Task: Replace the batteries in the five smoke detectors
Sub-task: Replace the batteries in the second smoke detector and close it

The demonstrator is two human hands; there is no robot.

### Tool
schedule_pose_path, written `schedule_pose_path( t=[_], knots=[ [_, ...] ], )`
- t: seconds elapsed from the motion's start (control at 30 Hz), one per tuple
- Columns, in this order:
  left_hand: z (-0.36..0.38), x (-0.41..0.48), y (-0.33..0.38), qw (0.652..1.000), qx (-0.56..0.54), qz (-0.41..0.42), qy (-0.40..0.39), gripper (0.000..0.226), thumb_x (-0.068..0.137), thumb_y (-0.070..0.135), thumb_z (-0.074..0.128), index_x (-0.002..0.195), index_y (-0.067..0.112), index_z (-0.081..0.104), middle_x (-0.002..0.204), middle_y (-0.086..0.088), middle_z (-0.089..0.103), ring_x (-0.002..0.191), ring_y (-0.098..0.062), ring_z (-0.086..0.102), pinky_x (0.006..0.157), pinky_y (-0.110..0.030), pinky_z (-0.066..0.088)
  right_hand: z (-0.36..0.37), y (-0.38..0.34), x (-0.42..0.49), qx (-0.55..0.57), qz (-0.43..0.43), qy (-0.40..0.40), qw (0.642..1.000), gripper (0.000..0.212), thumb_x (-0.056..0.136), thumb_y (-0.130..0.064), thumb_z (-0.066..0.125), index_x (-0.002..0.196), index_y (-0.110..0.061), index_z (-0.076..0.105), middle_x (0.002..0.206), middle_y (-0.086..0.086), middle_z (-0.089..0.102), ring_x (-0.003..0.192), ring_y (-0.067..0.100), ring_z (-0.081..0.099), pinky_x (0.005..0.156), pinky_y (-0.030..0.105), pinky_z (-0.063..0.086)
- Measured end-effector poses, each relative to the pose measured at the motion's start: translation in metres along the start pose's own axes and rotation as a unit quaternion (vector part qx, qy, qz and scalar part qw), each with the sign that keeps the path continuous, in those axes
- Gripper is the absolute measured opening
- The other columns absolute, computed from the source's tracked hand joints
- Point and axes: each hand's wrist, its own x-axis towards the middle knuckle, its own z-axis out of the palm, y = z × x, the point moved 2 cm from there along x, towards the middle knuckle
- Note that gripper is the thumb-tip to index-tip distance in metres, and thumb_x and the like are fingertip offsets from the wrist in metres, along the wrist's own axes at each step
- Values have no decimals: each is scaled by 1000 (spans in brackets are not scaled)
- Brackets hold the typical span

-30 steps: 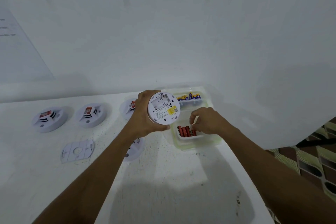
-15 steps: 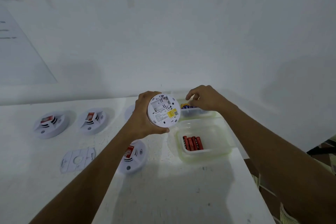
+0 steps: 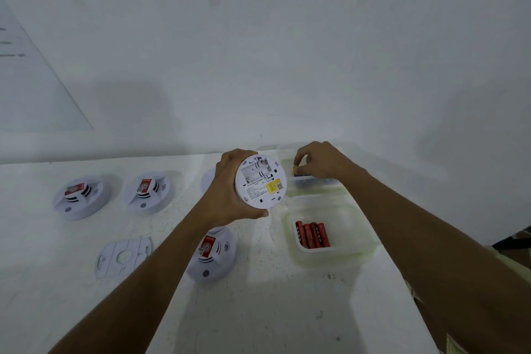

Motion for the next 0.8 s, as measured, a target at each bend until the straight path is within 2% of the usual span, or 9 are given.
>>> schedule_pose_path(
  t=[0.13,0.27,0.43,0.5,0.6,0.73,0.8],
  knots=[
    [2,1,1,1000,-1,3,6,99,43,54,85,128,37,37,127,13,42,121,-13,41,104,-37,41,2,3,-3,35,-10,46,998,14,75,-23,82,80,-19,69,78,-5,67,70,8,58,62,22,43],
    [3,0,2,1000,-7,6,8,101,42,52,87,129,34,39,127,14,42,121,-12,41,103,-37,41,3,1,-15,103,-16,94,990,13,74,-18,83,75,-17,69,72,-4,70,62,4,60,61,21,47],
    [5,1,4,1000,-3,4,8,101,45,55,85,131,28,40,128,8,45,120,-12,42,103,-40,41,-19,-21,-53,278,-49,220,934,6,81,-15,78,83,-15,73,79,-4,71,69,4,59,60,6,43],
    [6,2,6,1000,-6,7,8,102,45,55,85,132,28,40,128,8,45,121,-12,42,103,-42,42,-24,-31,-70,324,-60,254,910,5,81,-16,77,83,-17,73,78,-10,70,73,4,59,65,9,41],
    [8,1,14,1000,-19,15,11,102,44,54,85,132,29,40,128,7,45,122,-15,42,104,-44,40,-20,-45,-89,395,-66,267,877,6,81,-17,78,81,-19,73,77,-12,69,76,7,58,68,22,43],
    [10,-1,25,998,-29,43,22,95,45,54,85,128,42,38,126,20,42,121,-17,44,103,-44,42,4,-56,-99,379,-55,271,883,5,83,-21,77,82,-21,72,77,-21,68,74,2,55,68,26,44],
    [10,-2,29,998,-29,50,24,94,46,54,84,127,42,38,126,21,42,120,-18,45,103,-44,42,14,-59,-102,388,-44,283,876,6,84,-21,76,82,-24,71,80,-21,68,82,7,60,73,30,49]
  ],
)
